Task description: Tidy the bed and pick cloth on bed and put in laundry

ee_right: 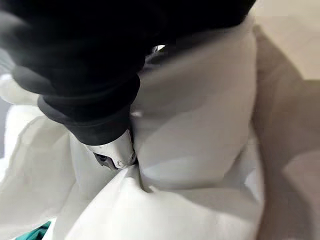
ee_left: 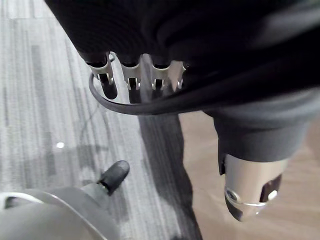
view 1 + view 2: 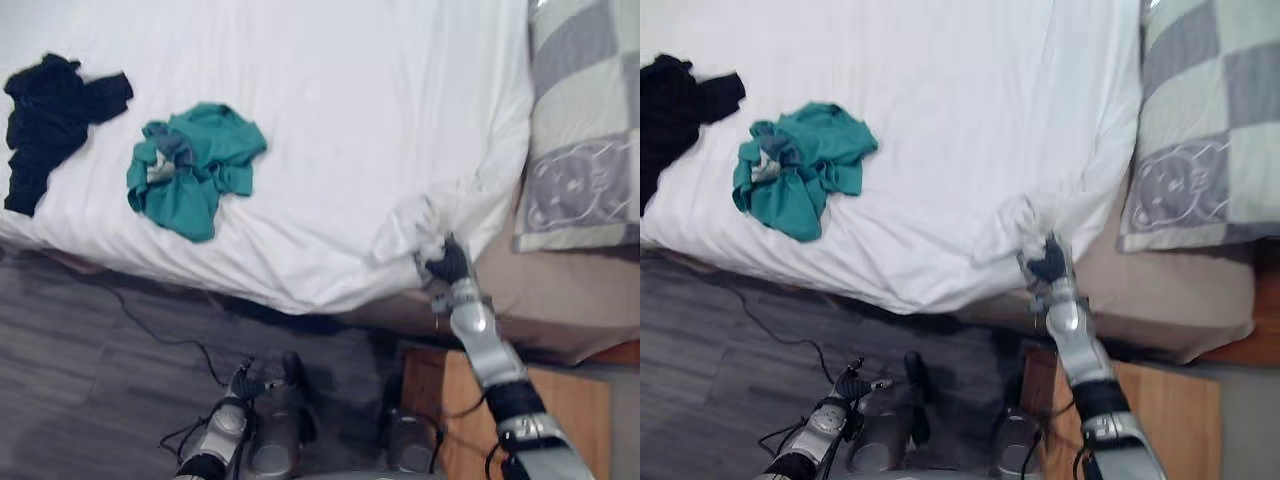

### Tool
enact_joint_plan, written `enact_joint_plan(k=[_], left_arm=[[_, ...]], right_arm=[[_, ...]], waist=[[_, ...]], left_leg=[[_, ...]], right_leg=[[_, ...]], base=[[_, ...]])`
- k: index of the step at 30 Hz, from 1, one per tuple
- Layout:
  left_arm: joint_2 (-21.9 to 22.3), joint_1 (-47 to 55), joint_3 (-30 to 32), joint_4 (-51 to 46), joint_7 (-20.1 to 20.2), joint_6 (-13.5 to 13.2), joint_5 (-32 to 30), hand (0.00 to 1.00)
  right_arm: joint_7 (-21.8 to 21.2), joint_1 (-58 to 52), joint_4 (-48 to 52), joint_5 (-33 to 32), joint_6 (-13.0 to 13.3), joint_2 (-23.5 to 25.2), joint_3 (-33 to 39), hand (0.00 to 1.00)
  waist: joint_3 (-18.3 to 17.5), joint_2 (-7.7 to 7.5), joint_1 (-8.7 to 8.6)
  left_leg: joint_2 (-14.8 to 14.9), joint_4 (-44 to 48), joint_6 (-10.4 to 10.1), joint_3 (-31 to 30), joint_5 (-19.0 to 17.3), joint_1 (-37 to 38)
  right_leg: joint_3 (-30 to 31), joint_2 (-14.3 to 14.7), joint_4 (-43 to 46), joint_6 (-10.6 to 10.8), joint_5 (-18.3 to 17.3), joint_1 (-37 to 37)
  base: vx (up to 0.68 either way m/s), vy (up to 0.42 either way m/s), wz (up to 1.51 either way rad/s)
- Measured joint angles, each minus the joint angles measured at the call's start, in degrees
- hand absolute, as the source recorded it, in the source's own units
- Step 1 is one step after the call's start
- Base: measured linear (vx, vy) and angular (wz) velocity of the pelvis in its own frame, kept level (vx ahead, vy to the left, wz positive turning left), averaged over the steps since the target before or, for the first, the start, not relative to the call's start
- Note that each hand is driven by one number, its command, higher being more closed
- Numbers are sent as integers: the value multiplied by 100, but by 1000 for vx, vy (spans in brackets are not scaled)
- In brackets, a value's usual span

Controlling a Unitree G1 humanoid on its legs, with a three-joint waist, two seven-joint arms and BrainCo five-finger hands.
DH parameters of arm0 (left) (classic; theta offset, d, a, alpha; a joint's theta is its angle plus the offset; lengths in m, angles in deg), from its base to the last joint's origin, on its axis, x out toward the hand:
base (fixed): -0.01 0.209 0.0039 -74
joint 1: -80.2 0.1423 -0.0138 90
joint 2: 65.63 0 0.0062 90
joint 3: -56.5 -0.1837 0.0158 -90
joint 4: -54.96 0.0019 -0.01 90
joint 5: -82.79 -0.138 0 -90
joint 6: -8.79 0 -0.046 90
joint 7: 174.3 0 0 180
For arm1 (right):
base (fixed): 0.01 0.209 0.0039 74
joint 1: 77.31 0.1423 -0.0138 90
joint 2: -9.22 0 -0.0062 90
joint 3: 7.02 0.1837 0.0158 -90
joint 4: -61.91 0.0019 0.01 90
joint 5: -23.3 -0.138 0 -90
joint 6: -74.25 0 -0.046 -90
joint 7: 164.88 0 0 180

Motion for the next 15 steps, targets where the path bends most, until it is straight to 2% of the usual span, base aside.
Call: enact_joint_plan(k=[3, 8, 11, 14, 15], left_arm=[[34, 93, 14, 22, 35, 25, -94, 0], [139, 269, 45, 265, 113, 114, -117, 0], [250, 353, 67, 316, 113, 114, -79, 0], [252, 395, 238, 325, 112, 114, 71, 0], [253, 407, 306, 326, 112, 118, 126, 0]], right_arm=[[-17, -501, -395, -4, 4, 318, 350, 0], [-15, -732, -1180, -411, 104, 643, 1040, 0], [-25, -727, -1392, -1012, 129, 837, 1396, 0], [-35, -712, -1581, -1588, 112, 1056, 1923, 0], [-15, -719, -1989, -1860, -17, 1088, 2317, 0]], waist=[[-218, -65, -51], [-411, 24, -219], [-516, 96, -263], [-532, 74, -257], [-535, 54, -260]], left_leg=[[6, -19, -45, 78, -37, 242], [46, -52, -91, 309, -125, 550], [89, -53, -79, 424, -203, 685], [111, -53, -64, 513, -220, 733], [114, -53, -60, 551, -231, 730]], right_leg=[[33, 15, -71, 7, -28, 234], [244, 91, -164, -1, -33, 408], [324, 123, -308, -24, -48, 525], [410, 167, -466, -12, 12, 600], [434, 175, -532, -14, 47, 603]], base=[[73, -9, -11], [-19, 9, -25], [-14, -1, -15], [6, 8, -14], [36, 4, -17]])
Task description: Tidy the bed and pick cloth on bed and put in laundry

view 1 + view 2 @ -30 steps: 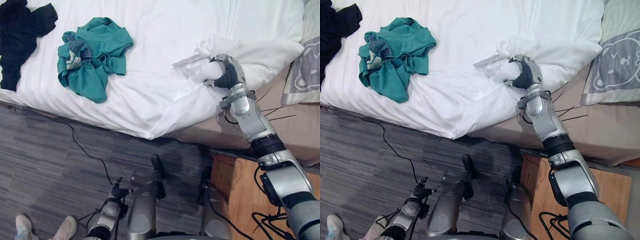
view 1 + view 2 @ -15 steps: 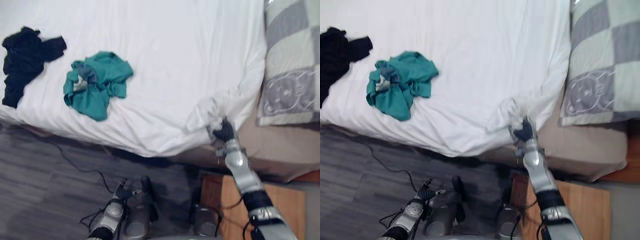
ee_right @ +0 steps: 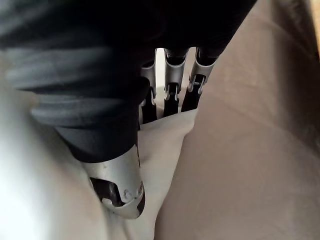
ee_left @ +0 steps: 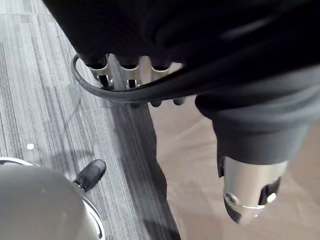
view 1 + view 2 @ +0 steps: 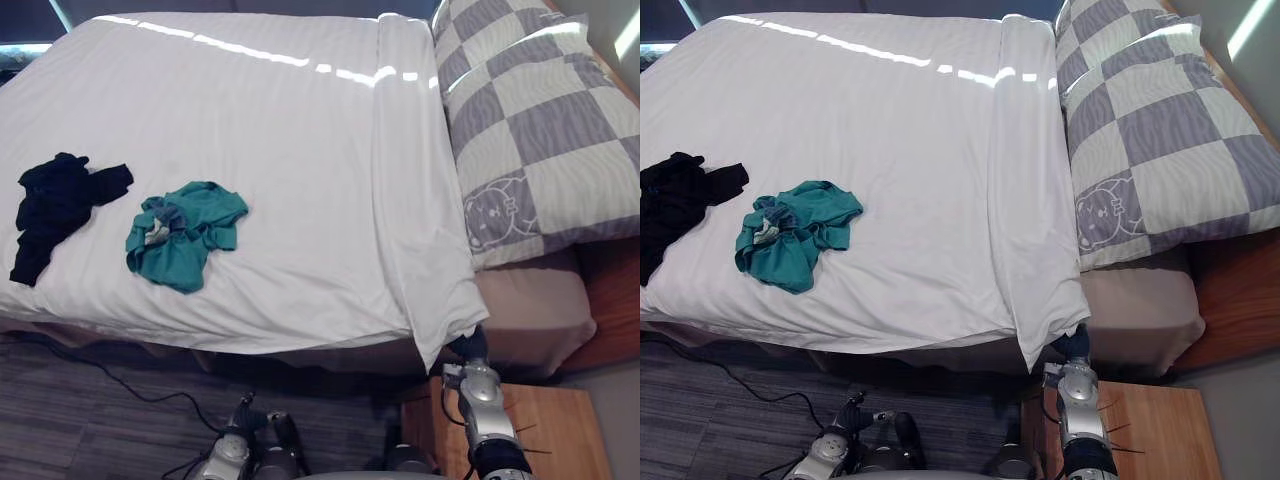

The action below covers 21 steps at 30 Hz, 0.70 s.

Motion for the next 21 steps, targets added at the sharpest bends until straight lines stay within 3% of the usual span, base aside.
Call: enact_joint_plan(k=[3, 5, 7, 8, 10, 11, 14, 17, 21], left_arm=[[21, 17, 131, 1, 0, 46, 48, 0], [26, 57, 233, 17, -2, 98, 62, 0], [29, 61, 239, 27, -2, 109, 108, 0], [47, 52, 248, 23, -2, 110, 108, 0], [58, 51, 247, 15, -6, 107, 106, 0], [75, 52, 245, 17, -9, 112, 104, 0], [203, 89, 242, -6, -21, 116, 101, 0], [217, 105, 227, -29, -22, 113, 99, 0], [208, 112, 216, -33, -8, 107, 98, 0]], right_arm=[[182, -391, -622, -509, -479, -3, 896, 0], [316, -773, -502, -689, -606, 15, 1202, 0], [528, -1077, 33, -809, -662, 55, 1482, 0], [698, -1236, 1043, -845, -665, 94, 1608, 0], [786, -1322, 1672, -824, -656, 97, 1657, 0], [848, -1310, 2269, -698, -644, 103, 1684, 100], [1184, -1258, 3464, -89, -599, 113, 1711, 100], [1272, -1062, 3810, 283, -601, 130, 1666, 100], [1237, -773, 4214, 684, -575, -46, 1057, 100]], waist=[[3, 6, -26], [1, 14, -89], [0, 15, -168], [0, 22, -236], [-1, 21, -252], [-1, 20, -250], [-5, 12, -187], [-4, 7, -176], [-2, -7, -173]], left_leg=[[-6, 0, -33, 117, -41, 10], [-1, 1, -32, 157, -40, 44], [8, 1, -51, 161, -56, 80], [11, 1, -53, 167, -60, 97], [20, 1, -54, 168, -60, 99], [27, 1, -55, 163, -61, 94], [31, 0, -57, 145, -60, 77], [19, 0, -55, 131, -58, 69], [13, 0, -49, 89, -58, 31]], right_leg=[[122, -3, -19, -10, 71, -16], [145, -3, -18, 12, 84, -18], [176, 4, -14, 13, 83, -15], [200, 8, -13, 13, 82, -17], [206, 5, -8, 12, 81, -16], [202, -5, -4, 9, 79, -18], [181, -13, 12, 7, 78, -14], [184, -15, 45, 7, 78, -28], [201, -23, 123, 6, 79, -113]], base=[[80, 4, -20], [86, -10, -20], [73, -15, -14], [37, -7, -9], [19, -4, -3], [-1, 12, 5], [-11, 14, 7], [-9, 7, 4], [-26, 12, -1]])
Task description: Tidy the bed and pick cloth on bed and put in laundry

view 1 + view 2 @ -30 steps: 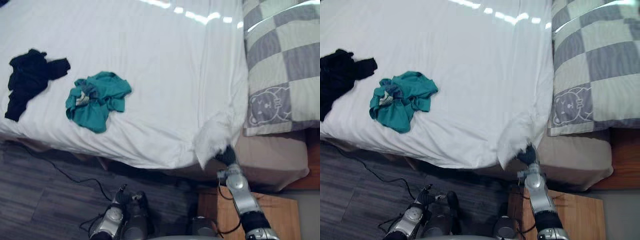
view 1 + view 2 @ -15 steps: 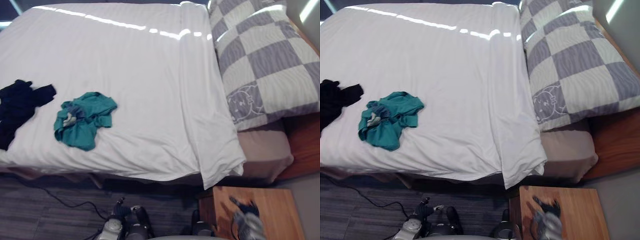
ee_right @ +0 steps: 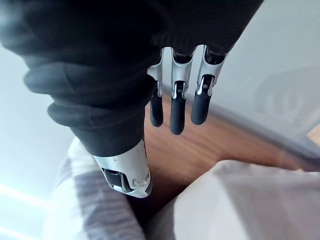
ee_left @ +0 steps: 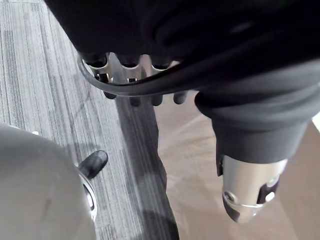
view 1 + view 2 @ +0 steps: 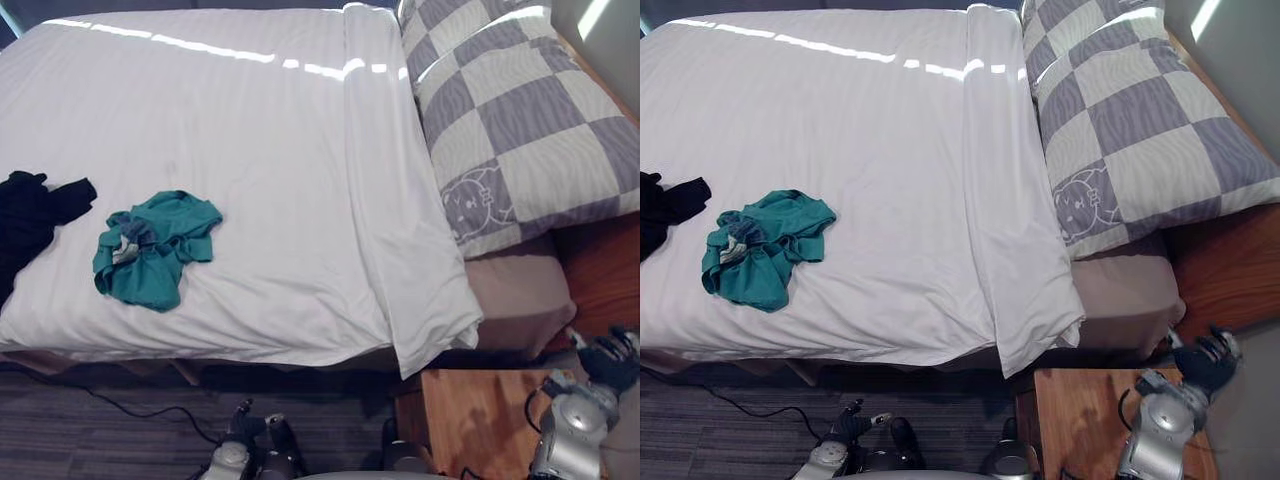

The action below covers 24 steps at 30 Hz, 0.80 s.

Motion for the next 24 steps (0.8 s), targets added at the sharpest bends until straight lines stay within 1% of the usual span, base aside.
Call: enact_joint_plan(k=[1, 2, 3, 4, 5, 6, 7, 8, 10, 11, 12, 13, 14, 15, 17, 18, 20, 21, 22, 23, 24], left_arm=[[-7, -1, -8, -8, 5, -7, 1, 0], [-7, -1, -13, -12, 7, -12, 1, 0], [-11, -1, -23, -13, 8, -17, 2, 0], [-31, -8, -34, -56, 8, -23, 5, 0], [-41, -12, -45, -81, 9, -28, 6, 0], [-54, -22, -46, -136, 9, -37, 11, 0], [-75, -85, -46, -151, 7, -35, 22, 0], [-93, -120, -46, -152, 7, -36, 42, 0], [-128, -285, -51, -177, 4, -80, 65, 0], [-132, -343, -53, -171, 2, -86, 73, 0], [-158, -444, -55, -193, -4, -126, 144, 0], [-179, -496, -53, -199, -6, -135, 182, 0], [-209, -602, -55, -203, -13, -145, 195, 0], [-266, -720, -64, -203, -27, -154, 285, 0], [-346, -755, -107, -192, -79, -151, 300, 0], [-380, -757, -116, -145, -140, -139, 306, 0], [-398, -766, -128, -51, -145, -117, 316, 0], [-401, -798, -134, -3, -157, -114, 340, 0], [-420, -844, -176, 16, -177, -114, 389, 0], [-422, -865, -204, 25, -208, -115, 396, 0], [-431, -894, -238, 37, -254, -116, 399, 0]], right_arm=[[-17, 144, 2, -3, 41, -216, -288, 100], [-43, 213, 2, -8, 53, -308, -395, 100], [-126, 424, 2, -18, 77, -521, -646, 100], [-196, 712, 3, -80, 174, -759, -948, 100], [-238, 824, 2, -139, 235, -841, -1051, 100], [-271, 1133, 2, -320, 348, -1009, -1347, 100], [-373, 1487, 2, -550, 478, -1088, -1571, 100], [-393, 1630, 2, -627, 511, -1108, -1660, 100], [-474, 2293, -21, -876, 614, -1196, -2024, 100], [-476, 2412, -33, -906, 628, -1245, -2094, 100], [-477, 2733, -108, -958, 637, -1328, -2257, 100], [-477, 2891, -155, -973, 637, -1349, -2315, 100], [-473, 3160, -268, -986, 643, -1410, -2407, 100], [-474, 3461, -455, -1032, 649, -1475, -2518, 100], [-469, 3724, -687, -1084, 661, -1470, -2677, 100], [-469, 3769, -872, -1085, 664, -1458, -2797, 100], [-465, 3761, -1227, -1085, 668, -1390, -2910, 100], [-461, 3749, -1472, -1085, 667, -1346, -2960, 100], [-462, 3711, -1698, -1082, 684, -1250, -2987, 100], [-460, 3674, -1744, -1071, 762, -1190, -3007, 100], [-456, 3592, -1788, -1051, 859, -1134, -3081, 100]], waist=[[5, -5, -4], [5, -6, 2], [6, -6, 40], [18, -6, 116], [31, -6, 139], [90, -4, 157], [186, 3, 181], [236, 9, 190], [515, 90, 252], [592, 115, 284], [762, 182, 337], [849, 213, 361], [1008, 273, 389], [1209, 347, 460], [1392, 443, 469], [1430, 502, 476], [1452, 527, 476], [1484, 546, 479], [1542, 559, 477], [1550, 572, 476], [1562, 585, 466]], left_leg=[[0, 0, 1, -46, 1, -49], [1, 0, 2, -68, 4, -65], [4, 1, 6, -93, 9, -113], [7, 2, 8, -104, 28, -206], [8, 2, 8, -114, 41, -248], [7, 3, 43, -160, 81, -350], [4, 6, 69, -227, 122, -474], [1, 6, 81, -254, 137, -528], [-25, 44, 157, -377, 238, -819], [-32, 45, 165, -398, 256, -880], [-43, 60, 207, -419, 303, -1052], [-44, 138, 209, -438, 301, -1160], [-41, 313, 242, -465, 276, -1344], [-41, 541, 302, -491, 263, -1561], [-36, 757, 384, -509, 205, -1806], [-34, 883, 409, -515, 178, -2041], [-33, 963, 396, -504, 152, -2257], [-16, 1053, 434, -491, 124, -2354], [5, 1196, 427, -465, 46, -2439], [19, 1300, 431, -452, 0, -2509], [43, 1458, 426, -418, -119, -2570]], right_leg=[[-7, -1, 11, -2, 1, -22], [-21, -2, 19, -2, 1, -27], [-42, -6, 72, -11, -5, -85], [-40, -11, 119, -17, -7, -189], [-45, -12, 143, -17, -7, -232], [-83, -15, 205, -24, -12, -334], [-128, -32, 277, -33, -17, -451], [-152, -43, 306, -36, -19, -498], [-255, -93, 496, -47, -30, -793], [-271, -102, 531, -47, -31, -860], [-286, -124, 639, -48, -34, -1051], [-305, -150, 699, -48, -43, -1135], [-332, -205, 819, -44, -75, -1270], [-331, -273, 1011, -40, -120, -1464], [-318, -312, 1192, -44, -162, -1688], [-301, -329, 1298, -41, -171, -1918], [-265, -385, 1394, -45, -175, -2152], [-243, -396, 1450, -49, -179, -2250], [-203, -401, 1533, -51, -202, -2339], [-168, -401, 1596, -52, -227, -2406], [-96, -407, 1694, -38, -265, -2474]], base=[[-28, 13, 11], [-37, 18, 17], [-28, 16, 11], [-37, 20, 9], [-44, 14, 13], [-57, 13, 23], [-54, 14, 26], [-48, 18, 28], [-39, 25, 29], [-35, 25, 24], [-29, 18, 17], [-32, 18, 22], [-36, 2, 23], [-38, -5, 20], [-23, -23, 11], [-11, -27, 7], [-2, -9, 2], [8, -1, -4], [1, -11, -7], [-12, -20, -12], [-7, -14, -17]])
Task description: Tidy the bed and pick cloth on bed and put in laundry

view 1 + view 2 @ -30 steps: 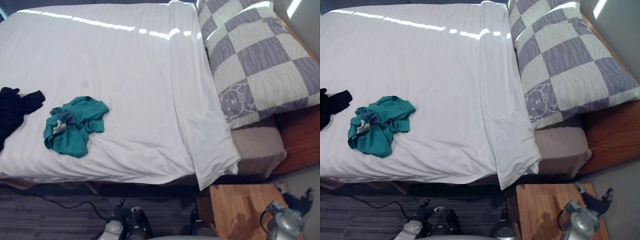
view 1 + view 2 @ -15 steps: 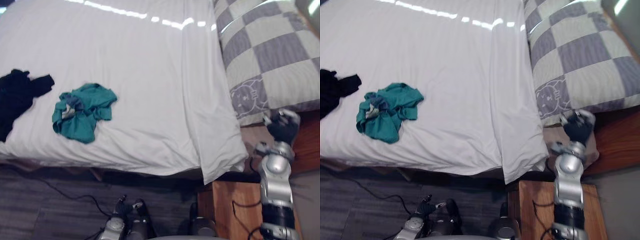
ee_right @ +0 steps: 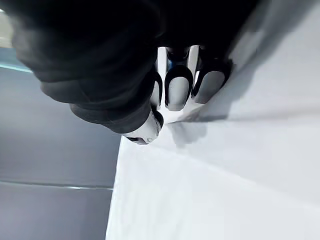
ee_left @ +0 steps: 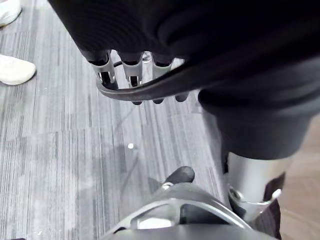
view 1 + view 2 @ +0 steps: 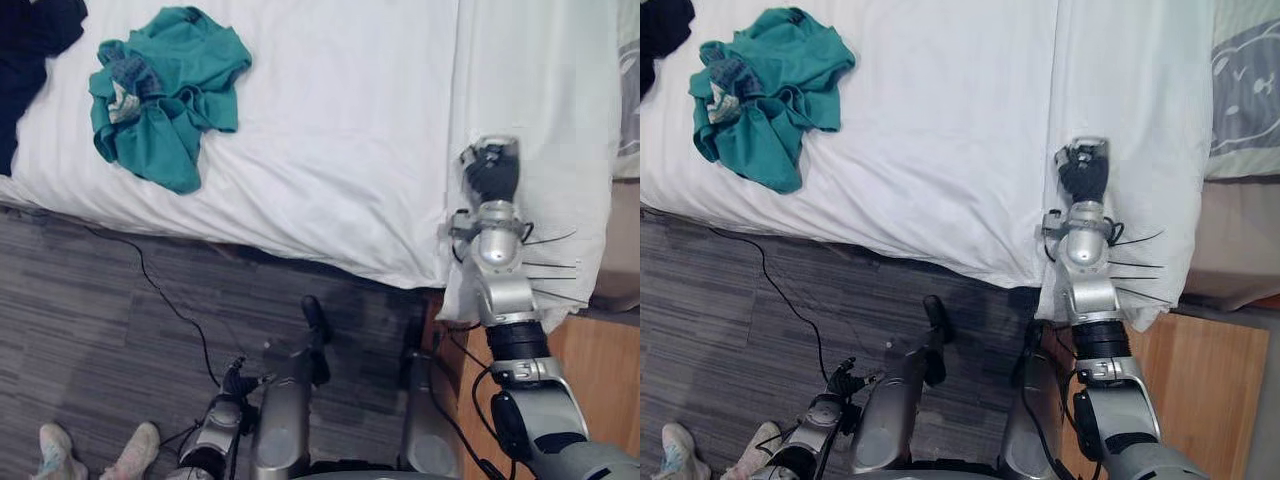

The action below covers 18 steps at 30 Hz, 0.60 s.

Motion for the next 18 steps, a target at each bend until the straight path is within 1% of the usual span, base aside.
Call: enact_joint_plan(k=[1, 3, 5, 7, 8, 9, 10, 11, 15, 16, 17, 18], left_arm=[[-1, -60, 1, 28, -16, 1, 1, 0], [-6, -162, 2, 35, -30, 0, 0, 0], [-13, -234, 5, 28, -44, -2, 0, 0], [-34, -288, 11, 5, -112, 0, -3, 0], [-39, -302, 11, -10, -114, 4, -4, 0], [-56, -301, 15, -49, -115, 1, -5, 0], [-102, -288, 22, -102, -115, 3, -7, 0], [-117, -282, 25, -124, -114, 5, -7, 0], [-174, -62, 245, -318, -110, 5, -11, 0], [-174, -35, 247, -318, -108, 6, -12, 0], [-174, 44, 250, -351, -103, 7, -14, 0], [-165, 115, 249, -360, -98, 8, -17, 0]], right_arm=[[-4, -19, -64, 43, 89, 45, -36, 100], [-9, -114, -268, 204, 147, 91, -35, 100], [-16, -194, -349, 269, 250, 75, 15, 100], [-35, -428, -344, 432, 345, 93, 185, 100], [-37, -518, -340, 433, 374, 95, 269, 100], [-47, -697, -336, 431, 433, 117, 461, 100], [-50, -949, -330, 413, 469, 206, 739, 100], [-55, -1060, -326, 397, 470, 234, 827, 100], [-215, -1904, -334, -20, 470, 614, 1247, 100], [-247, -2007, -409, -60, 469, 655, 1311, 100], [-278, -2182, -729, -125, 433, 730, 1450, 0], [-286, -2361, -1094, -153, 305, 783, 1584, 0]], waist=[[4, 8, -17], [4, 7, -44], [2, 0, -67], [7, -52, -169], [9, -65, -179], [20, -109, -189], [19, -208, -192], [17, -252, -197], [-29, -590, -344], [-54, -617, -359], [-122, -686, -397], [-188, -728, -428]], left_leg=[[55, 234, 6, 28, -131, -64], [158, 577, 14, 18, -323, -155], [190, 737, 42, 9, -393, -188], [199, 881, 80, 2, -460, -218], [202, 926, 79, -9, -486, -215], [224, 1002, 97, -20, -547, -192], [244, 1099, 99, -23, -635, -116], [253, 1143, 85, -27, -682, -78], [237, 1228, 80, 24, -915, 356], [227, 1224, 71, 31, -941, 412], [182, 1179, 56, 51, -975, 550], [127, 1084, 53, 75, -977, 702]], right_leg=[[40, -5, 95, -5, -31, -37], [44, -6, 187, -14, -106, -31], [55, -10, 228, -2, -141, -21], [54, -12, 228, 25, -151, 15], [50, -13, 210, 27, -147, 50], [40, -9, 175, 39, -142, 140], [32, -8, 150, 52, -148, 275], [27, -7, 132, 57, -150, 338], [16, -10, -196, 138, -111, 931], [15, -12, -251, 146, -106, 1009], [15, -32, -352, 168, -93, 1171], [2, -56, -459, 190, -78, 1332]], base=[[-7, -10, -18], [-15, -7, -10], [-9, -6, -2], [16, -3, 2], [40, -2, 4], [42, -9, 1], [47, -12, -1], [54, -17, -2], [73, -1, -7], [98, 13, -8], [115, 9, -2], [122, 5, -2]])
